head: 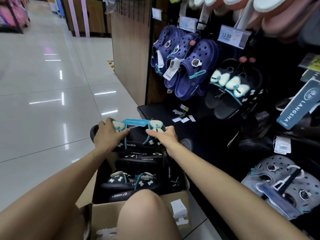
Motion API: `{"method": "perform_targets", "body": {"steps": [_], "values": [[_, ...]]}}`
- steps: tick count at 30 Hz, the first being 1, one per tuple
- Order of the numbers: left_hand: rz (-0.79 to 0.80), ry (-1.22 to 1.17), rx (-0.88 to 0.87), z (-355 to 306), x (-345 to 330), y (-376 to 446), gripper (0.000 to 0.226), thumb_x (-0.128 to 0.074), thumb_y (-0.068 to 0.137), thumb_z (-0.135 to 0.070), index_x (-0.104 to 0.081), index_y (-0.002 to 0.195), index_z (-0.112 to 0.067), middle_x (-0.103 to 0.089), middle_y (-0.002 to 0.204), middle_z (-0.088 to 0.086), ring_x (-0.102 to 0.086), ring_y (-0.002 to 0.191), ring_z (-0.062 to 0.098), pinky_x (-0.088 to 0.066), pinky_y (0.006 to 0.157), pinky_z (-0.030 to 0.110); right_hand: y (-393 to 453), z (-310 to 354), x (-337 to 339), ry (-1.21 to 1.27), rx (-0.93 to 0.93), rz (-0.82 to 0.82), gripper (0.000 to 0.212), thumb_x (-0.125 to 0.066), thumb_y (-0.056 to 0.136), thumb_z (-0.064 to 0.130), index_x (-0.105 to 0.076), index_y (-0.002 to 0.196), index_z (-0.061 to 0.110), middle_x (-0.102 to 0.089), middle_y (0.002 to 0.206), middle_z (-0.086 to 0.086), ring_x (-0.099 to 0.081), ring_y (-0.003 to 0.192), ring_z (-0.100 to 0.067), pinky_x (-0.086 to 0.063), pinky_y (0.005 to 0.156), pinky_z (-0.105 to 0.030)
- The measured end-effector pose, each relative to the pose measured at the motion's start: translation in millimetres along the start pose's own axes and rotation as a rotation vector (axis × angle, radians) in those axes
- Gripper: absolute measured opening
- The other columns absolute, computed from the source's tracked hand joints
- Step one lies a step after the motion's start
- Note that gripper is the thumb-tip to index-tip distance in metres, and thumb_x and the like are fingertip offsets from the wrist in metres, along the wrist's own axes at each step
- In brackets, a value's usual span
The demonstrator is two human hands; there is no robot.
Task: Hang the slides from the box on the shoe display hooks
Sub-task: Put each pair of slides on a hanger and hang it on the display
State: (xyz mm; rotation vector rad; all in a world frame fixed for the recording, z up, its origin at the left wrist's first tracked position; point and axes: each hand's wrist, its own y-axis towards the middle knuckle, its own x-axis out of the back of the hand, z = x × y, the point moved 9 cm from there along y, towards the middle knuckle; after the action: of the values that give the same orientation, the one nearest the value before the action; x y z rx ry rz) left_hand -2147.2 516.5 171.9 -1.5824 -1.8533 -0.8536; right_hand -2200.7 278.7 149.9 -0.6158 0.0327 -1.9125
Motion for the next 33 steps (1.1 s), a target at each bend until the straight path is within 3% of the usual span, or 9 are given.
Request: {"method": "perform_targets", "body": {"steps": [6, 8, 11, 12, 15, 20, 24, 29, 33], "values": [[-0.138, -0.095, 0.022, 22.7, 38.5, 2.8, 0.061, -0.076, 0.075, -0.046, -0.049, 0.121, -0.016, -0.048, 0.114, 0.014, -0.056, 0.104, 0.033, -0.047, 0.080, 0.041, -20.0, 25.4, -47.0, 0.146, -0.097, -0.164, 0.084, -0.090, 0.068, 0.025, -0.038, 0.133, 0.014, -0.037, 0.147, -0.006, -0.038, 0.133, -0.027, -0.041, 0.106, -0.041], [-0.121, -0.089, 0.031, 33.5, 40.6, 0.1, 0.059, -0.078, 0.074, -0.044, -0.051, 0.120, -0.017, -0.048, 0.111, 0.012, -0.056, 0.101, 0.032, -0.049, 0.078, 0.042, -28.1, 11.6, -59.2, 0.133, -0.116, -0.176, 0.080, -0.089, 0.068, 0.025, -0.039, 0.129, 0.013, -0.042, 0.143, -0.007, -0.045, 0.127, -0.027, -0.043, 0.099, -0.036], [-0.096, -0.028, -0.004, 37.2, 43.6, -0.3, 0.058, -0.079, 0.073, -0.042, -0.052, 0.119, -0.019, -0.048, 0.106, 0.010, -0.056, 0.094, 0.028, -0.051, 0.070, 0.039, -29.5, -10.3, -75.3, 0.260, -0.218, -0.051, 0.078, -0.088, 0.070, 0.017, -0.038, 0.129, 0.007, -0.050, 0.135, -0.008, -0.060, 0.100, -0.024, -0.046, 0.065, -0.021], [-0.090, -0.024, -0.002, 38.0, 44.9, 0.2, 0.058, -0.079, 0.073, -0.042, -0.052, 0.119, -0.019, -0.048, 0.106, 0.009, -0.055, 0.092, 0.026, -0.048, 0.067, 0.037, -27.8, -10.2, -75.8, 0.263, -0.217, -0.023, 0.080, -0.088, 0.070, 0.018, -0.037, 0.130, 0.007, -0.052, 0.135, -0.009, -0.060, 0.103, -0.025, -0.048, 0.064, -0.023], [-0.078, -0.053, 0.005, 40.6, 47.2, 2.2, 0.058, -0.078, 0.074, -0.044, -0.051, 0.119, -0.020, -0.047, 0.107, 0.008, -0.054, 0.090, 0.023, -0.044, 0.062, 0.032, -20.8, 3.3, -67.6, 0.090, -0.101, 0.031, 0.084, -0.086, 0.069, 0.035, -0.035, 0.130, 0.009, -0.056, 0.131, -0.009, -0.058, 0.114, -0.026, -0.052, 0.089, -0.035], [-0.072, 0.008, -0.042, 38.8, 45.7, 5.6, 0.058, -0.075, 0.074, -0.049, -0.051, 0.119, -0.020, -0.048, 0.105, 0.005, -0.055, 0.090, 0.023, -0.050, 0.067, 0.036, -19.0, 3.2, -56.6, -0.015, -0.055, 0.080, 0.086, -0.080, 0.079, 0.039, -0.029, 0.140, 0.006, -0.055, 0.134, -0.009, -0.054, 0.090, -0.015, -0.036, 0.048, -0.015], [-0.084, 0.074, -0.100, 32.5, 46.5, 3.1, 0.059, -0.071, 0.077, -0.053, -0.049, 0.119, -0.018, -0.047, 0.103, 0.005, -0.054, 0.090, 0.023, -0.052, 0.066, 0.038, -20.3, 10.1, -49.0, -0.104, -0.004, 0.068, 0.087, -0.078, 0.081, 0.041, -0.027, 0.141, 0.006, -0.054, 0.134, -0.008, -0.049, 0.069, -0.006, -0.032, 0.047, -0.016], [-0.113, 0.118, -0.194, 10.9, 44.8, -1.9, 0.058, -0.067, 0.080, -0.055, -0.048, 0.119, -0.017, -0.046, 0.102, 0.003, -0.050, 0.088, 0.020, -0.051, 0.064, 0.037, -19.8, 12.4, -34.6, -0.110, 0.005, 0.023, 0.078, -0.079, 0.078, 0.042, -0.034, 0.131, 0.008, -0.055, 0.131, -0.009, -0.056, 0.101, -0.020, -0.039, 0.061, -0.021], [-0.100, 0.063, -0.138, 16.2, 41.7, 3.1, 0.058, -0.069, 0.078, -0.055, -0.050, 0.118, -0.018, -0.048, 0.103, 0.004, -0.056, 0.092, 0.023, -0.053, 0.067, 0.039, -18.5, 7.1, -31.8, 0.003, -0.036, 0.031, 0.071, -0.081, 0.078, 0.036, -0.037, 0.126, 0.008, -0.057, 0.119, -0.005, -0.049, 0.074, -0.005, -0.037, 0.048, -0.017]]}}
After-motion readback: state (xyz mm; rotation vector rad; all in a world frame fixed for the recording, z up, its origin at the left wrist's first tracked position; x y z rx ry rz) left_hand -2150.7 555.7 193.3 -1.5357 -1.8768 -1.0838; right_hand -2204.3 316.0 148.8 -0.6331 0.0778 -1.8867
